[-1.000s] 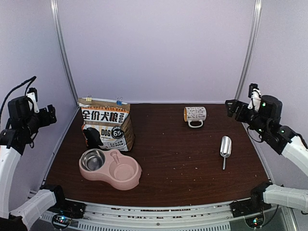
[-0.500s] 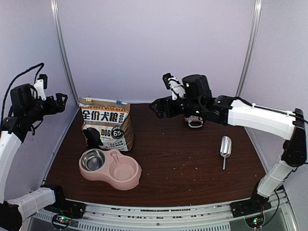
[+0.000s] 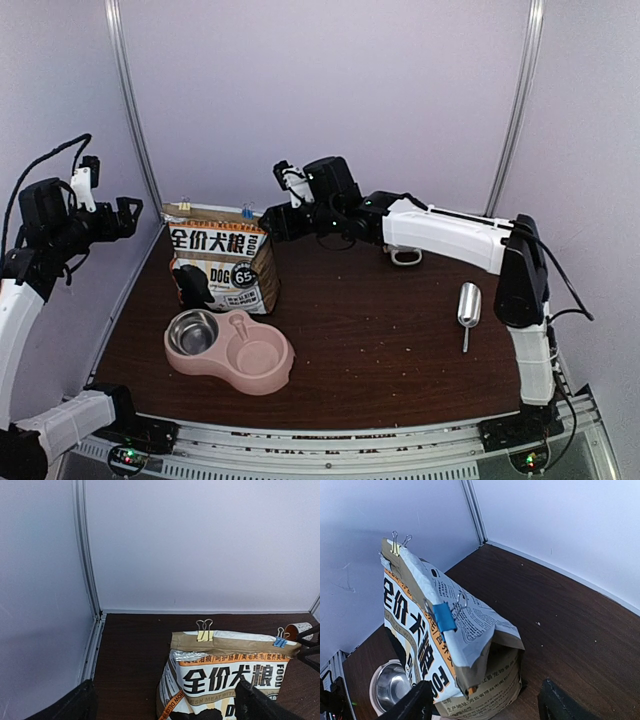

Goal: Serve the pet food
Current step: Move the pet food bag to the center of the board.

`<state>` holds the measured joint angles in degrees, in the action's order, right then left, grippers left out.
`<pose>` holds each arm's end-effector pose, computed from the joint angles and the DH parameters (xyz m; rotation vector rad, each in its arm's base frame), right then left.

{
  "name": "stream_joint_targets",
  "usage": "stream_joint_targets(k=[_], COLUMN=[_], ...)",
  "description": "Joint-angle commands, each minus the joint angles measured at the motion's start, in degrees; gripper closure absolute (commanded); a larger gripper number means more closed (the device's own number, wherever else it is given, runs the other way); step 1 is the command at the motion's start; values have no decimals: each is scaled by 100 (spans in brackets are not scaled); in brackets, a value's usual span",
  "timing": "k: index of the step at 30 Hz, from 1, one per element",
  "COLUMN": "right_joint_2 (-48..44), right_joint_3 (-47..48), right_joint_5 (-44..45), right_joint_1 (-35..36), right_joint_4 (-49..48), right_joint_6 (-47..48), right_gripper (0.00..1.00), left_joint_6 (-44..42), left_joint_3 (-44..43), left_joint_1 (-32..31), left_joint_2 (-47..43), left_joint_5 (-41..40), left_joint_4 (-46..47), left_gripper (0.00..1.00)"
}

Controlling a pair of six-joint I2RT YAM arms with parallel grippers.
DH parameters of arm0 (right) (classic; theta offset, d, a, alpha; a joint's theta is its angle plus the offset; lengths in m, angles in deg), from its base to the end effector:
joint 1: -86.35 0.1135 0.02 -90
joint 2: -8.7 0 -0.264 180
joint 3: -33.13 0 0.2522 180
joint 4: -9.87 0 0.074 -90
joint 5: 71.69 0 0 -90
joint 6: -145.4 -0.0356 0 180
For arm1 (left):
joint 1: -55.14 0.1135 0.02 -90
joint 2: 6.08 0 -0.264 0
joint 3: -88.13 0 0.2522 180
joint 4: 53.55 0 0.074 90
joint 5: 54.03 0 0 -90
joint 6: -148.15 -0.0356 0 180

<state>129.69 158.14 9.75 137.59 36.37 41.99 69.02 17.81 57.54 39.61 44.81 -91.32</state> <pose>0.3142 0.3998 0.3157 -0.7667 1.9188 0.8681 0.1712 0.0017 0.3827 -0.0984 1.8013 -0.2443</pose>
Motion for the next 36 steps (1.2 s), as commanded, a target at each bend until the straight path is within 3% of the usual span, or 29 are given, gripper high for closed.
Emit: stream_joint_targets(k=[1,11,14,25,36], right_joint_2=[439,914,829,-946,-3129], right_joint_3=[744,1261,1213,-555,-2810], right_joint_5=[21,-740,-910,179,-177], right_joint_1=[14,9,12,-58,-246], right_joint_4=[125,-72,-116,-582,-283], right_joint_6=[56,124,137,481,830], right_gripper=[30,76,100,100,100], left_joint_6=[-100,-58,-59,-57,27], left_joint_3=[-12,-29,-23,41,180], left_joint_1=[-10,75,101,125,24], left_joint_2=[7,80,83,125,286], left_joint_5=[182,443,446,876,1769], left_joint_4=[258,265,265,435,782], left_gripper=[2,2,2,2,2])
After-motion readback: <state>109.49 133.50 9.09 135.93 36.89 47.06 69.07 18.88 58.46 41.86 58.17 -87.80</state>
